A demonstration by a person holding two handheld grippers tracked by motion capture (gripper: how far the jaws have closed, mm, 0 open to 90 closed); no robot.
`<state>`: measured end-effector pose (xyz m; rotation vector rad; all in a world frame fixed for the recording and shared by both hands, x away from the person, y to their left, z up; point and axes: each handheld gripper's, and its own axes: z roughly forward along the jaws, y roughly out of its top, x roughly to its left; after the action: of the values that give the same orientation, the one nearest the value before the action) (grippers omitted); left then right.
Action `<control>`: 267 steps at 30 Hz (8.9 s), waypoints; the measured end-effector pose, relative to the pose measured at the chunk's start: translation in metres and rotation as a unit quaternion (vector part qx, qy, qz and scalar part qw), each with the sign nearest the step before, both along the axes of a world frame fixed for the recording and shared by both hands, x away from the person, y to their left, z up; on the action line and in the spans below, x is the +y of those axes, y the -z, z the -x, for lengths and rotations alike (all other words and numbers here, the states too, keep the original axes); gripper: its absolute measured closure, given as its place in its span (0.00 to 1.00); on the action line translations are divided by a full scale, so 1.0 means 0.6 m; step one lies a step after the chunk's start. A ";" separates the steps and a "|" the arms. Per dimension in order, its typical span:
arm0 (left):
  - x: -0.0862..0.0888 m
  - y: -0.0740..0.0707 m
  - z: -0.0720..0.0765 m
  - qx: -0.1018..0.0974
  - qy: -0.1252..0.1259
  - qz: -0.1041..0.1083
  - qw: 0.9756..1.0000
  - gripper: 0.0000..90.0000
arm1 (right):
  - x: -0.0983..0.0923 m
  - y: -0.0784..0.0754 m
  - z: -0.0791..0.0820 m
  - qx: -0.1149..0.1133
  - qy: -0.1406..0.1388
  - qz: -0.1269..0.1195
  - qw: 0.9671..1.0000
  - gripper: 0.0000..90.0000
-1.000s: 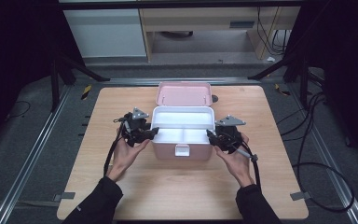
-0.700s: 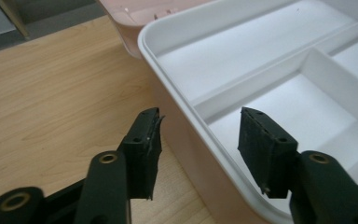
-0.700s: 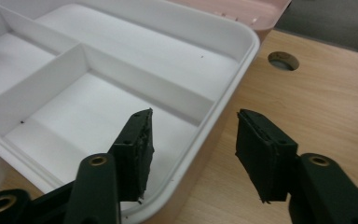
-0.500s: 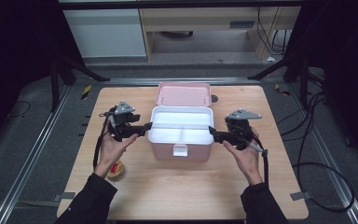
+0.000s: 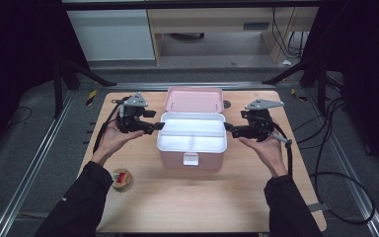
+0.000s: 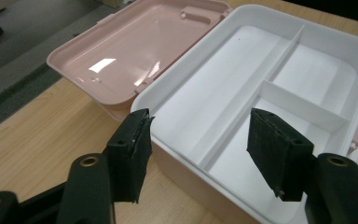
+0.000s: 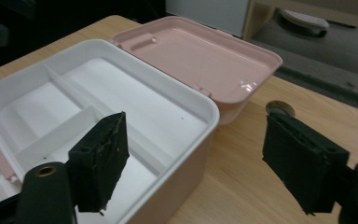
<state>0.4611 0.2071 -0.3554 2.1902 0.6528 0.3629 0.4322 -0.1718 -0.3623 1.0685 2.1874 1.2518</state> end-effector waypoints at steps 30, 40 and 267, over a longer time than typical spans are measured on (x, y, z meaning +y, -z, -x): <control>-0.060 0.028 -0.058 0.054 0.141 -0.164 0.975 0.71 | 0.090 0.014 -0.082 0.072 -0.263 0.248 0.929 0.67; -0.104 0.033 -0.072 0.077 0.175 -0.271 0.943 0.79 | 0.103 0.020 -0.087 0.091 -0.286 0.296 0.907 0.81; 0.062 -0.022 0.092 0.119 -0.105 -0.146 0.976 0.22 | -0.074 0.171 0.115 0.116 0.085 0.186 0.972 0.21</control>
<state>0.4057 0.2443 -0.3423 2.4747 1.0242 0.3249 0.3634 -0.2161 -0.4651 1.2570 2.3169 0.6323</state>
